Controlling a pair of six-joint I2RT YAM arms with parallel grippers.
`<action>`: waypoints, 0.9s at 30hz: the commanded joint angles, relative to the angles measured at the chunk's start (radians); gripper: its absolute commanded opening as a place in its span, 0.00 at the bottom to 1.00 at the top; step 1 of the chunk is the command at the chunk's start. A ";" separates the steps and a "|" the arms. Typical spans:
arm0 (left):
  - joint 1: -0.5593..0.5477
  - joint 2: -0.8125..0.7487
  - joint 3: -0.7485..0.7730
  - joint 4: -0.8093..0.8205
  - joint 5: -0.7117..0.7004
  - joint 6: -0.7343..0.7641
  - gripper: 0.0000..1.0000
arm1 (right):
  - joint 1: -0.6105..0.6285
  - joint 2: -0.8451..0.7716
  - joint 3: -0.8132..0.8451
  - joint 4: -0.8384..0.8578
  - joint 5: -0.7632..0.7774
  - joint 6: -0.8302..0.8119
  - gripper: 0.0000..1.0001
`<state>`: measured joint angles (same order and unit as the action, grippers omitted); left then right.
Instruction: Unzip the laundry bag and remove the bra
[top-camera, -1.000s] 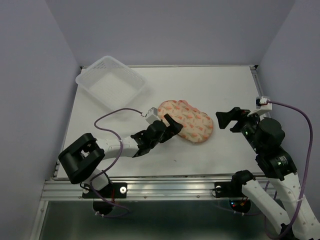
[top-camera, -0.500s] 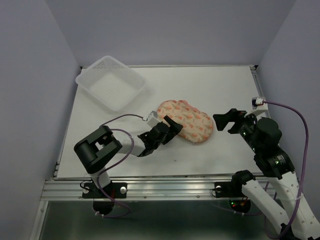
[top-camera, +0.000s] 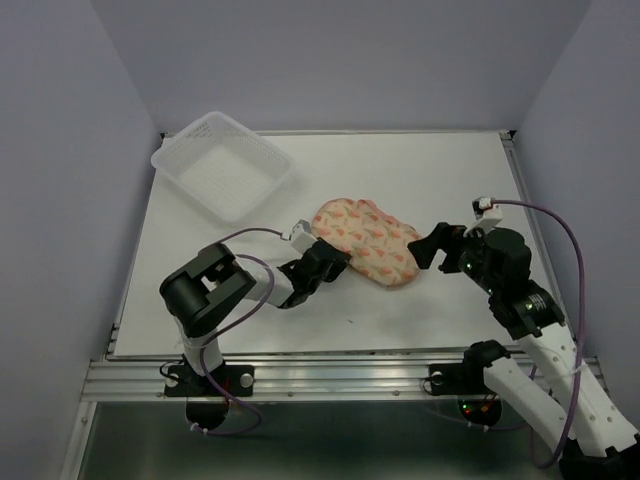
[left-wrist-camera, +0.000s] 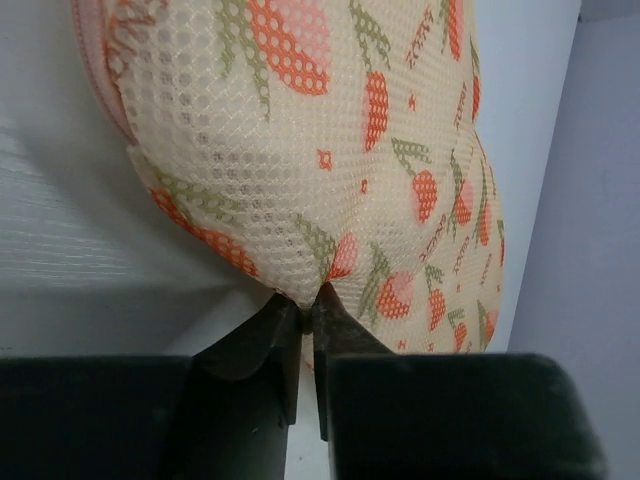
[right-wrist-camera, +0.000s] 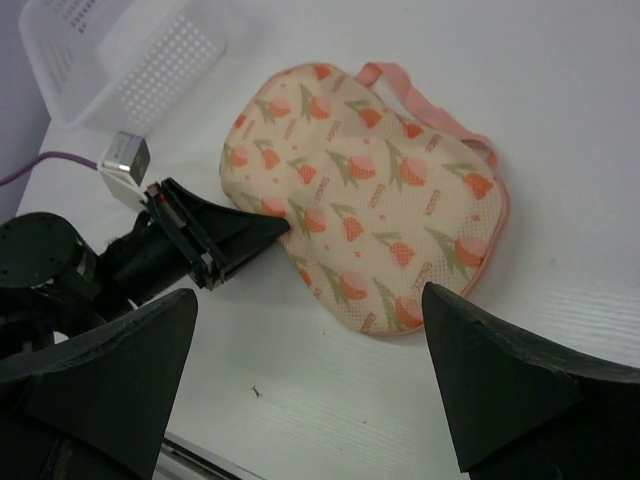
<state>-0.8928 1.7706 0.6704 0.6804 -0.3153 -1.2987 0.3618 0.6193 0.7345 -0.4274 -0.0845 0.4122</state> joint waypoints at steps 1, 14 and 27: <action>0.015 -0.052 0.029 0.011 -0.064 0.041 0.11 | 0.006 0.042 -0.110 0.085 -0.136 0.049 1.00; 0.031 -0.108 0.067 -0.001 -0.084 -0.017 0.00 | 0.006 -0.001 -0.415 0.300 -0.238 0.137 0.75; 0.031 -0.105 0.115 -0.045 -0.044 -0.054 0.00 | 0.037 0.161 -0.457 0.561 -0.184 0.146 0.64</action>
<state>-0.8631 1.7061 0.7418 0.6228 -0.3511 -1.3357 0.3820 0.7307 0.2794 -0.0273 -0.2962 0.5579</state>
